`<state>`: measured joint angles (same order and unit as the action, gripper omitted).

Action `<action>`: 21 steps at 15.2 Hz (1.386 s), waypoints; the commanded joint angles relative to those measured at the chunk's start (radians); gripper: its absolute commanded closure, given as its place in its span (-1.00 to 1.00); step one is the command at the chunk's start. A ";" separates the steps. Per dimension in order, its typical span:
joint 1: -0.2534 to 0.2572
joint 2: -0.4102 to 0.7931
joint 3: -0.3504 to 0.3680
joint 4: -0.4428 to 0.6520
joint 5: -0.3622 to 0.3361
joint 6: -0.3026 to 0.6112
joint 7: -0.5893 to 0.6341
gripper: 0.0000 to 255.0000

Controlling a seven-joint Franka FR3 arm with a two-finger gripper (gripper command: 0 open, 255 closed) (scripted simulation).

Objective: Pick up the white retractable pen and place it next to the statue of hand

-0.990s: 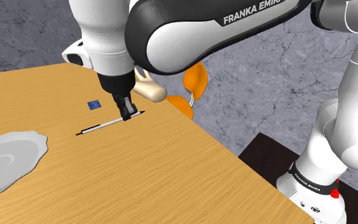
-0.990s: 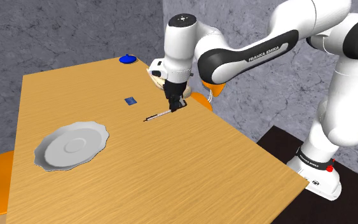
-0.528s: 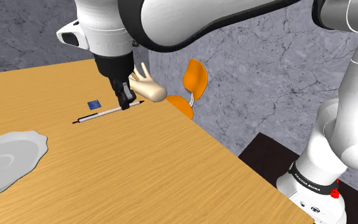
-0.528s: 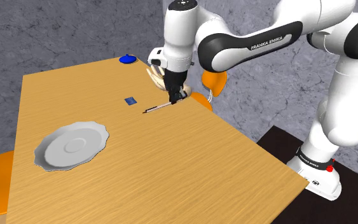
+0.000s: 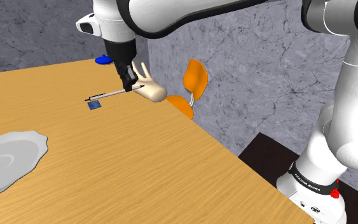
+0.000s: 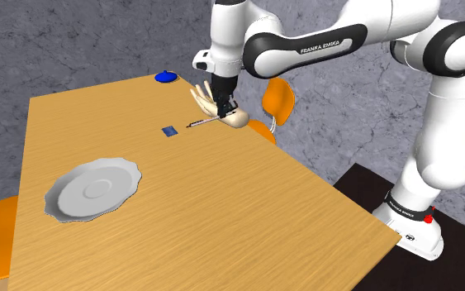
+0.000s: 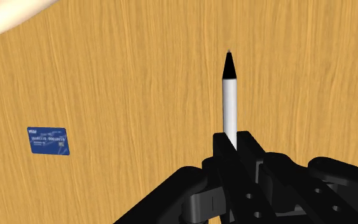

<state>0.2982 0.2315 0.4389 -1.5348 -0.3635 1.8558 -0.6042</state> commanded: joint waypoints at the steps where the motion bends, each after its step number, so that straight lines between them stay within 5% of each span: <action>1: -0.025 0.021 -0.017 0.024 0.000 0.008 -0.043 1.00; 12: -0.111 0.228 -0.085 0.317 -0.019 -0.035 -0.248 1.00; 21: -0.128 0.218 -0.089 0.181 -0.026 0.087 -0.218 1.00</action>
<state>0.1709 0.4465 0.3509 -1.3420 -0.3872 1.9278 -0.8260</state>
